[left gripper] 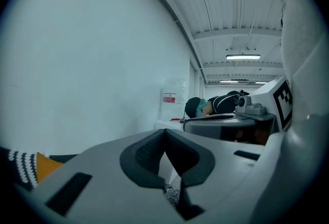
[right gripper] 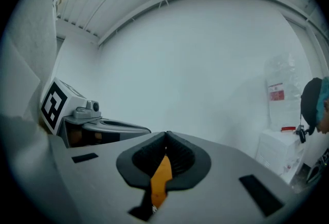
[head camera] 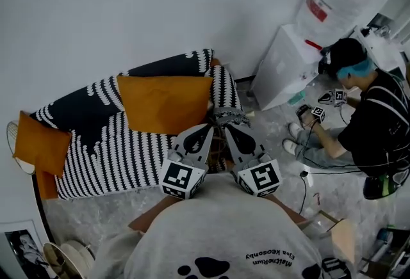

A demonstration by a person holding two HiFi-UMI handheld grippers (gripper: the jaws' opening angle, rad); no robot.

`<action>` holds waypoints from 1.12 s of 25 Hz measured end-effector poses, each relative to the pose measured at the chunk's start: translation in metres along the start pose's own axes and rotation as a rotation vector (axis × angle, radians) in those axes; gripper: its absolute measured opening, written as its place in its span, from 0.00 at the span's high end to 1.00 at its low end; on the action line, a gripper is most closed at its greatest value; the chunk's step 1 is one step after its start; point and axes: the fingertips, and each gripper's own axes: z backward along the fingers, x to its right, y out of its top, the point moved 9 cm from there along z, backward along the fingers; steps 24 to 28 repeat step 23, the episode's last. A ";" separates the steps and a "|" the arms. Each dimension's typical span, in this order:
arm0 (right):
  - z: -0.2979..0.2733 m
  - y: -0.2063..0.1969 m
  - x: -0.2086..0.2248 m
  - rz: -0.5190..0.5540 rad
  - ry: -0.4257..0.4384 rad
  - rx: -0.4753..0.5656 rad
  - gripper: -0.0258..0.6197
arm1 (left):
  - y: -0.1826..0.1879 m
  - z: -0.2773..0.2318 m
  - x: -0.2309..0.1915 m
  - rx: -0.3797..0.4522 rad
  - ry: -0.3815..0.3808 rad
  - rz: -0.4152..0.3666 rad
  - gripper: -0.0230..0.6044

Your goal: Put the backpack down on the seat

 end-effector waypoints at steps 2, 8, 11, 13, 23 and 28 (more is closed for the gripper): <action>0.002 -0.004 0.000 0.003 0.019 0.005 0.91 | 0.000 0.000 0.005 0.007 0.000 -0.011 0.93; 0.013 -0.013 0.004 -0.018 0.045 0.011 0.91 | -0.008 -0.001 0.018 0.115 0.020 -0.010 0.93; 0.015 -0.017 0.011 -0.034 0.053 0.013 0.91 | -0.013 -0.003 0.022 0.110 0.027 -0.004 0.93; 0.018 -0.019 0.012 -0.029 0.060 0.011 0.91 | -0.014 -0.002 0.023 0.111 0.040 0.004 0.93; 0.025 -0.022 0.034 -0.060 0.044 0.027 0.91 | -0.013 -0.022 0.032 0.104 0.021 -0.011 0.93; 0.025 -0.022 0.034 -0.060 0.044 0.027 0.91 | -0.013 -0.022 0.032 0.104 0.021 -0.011 0.93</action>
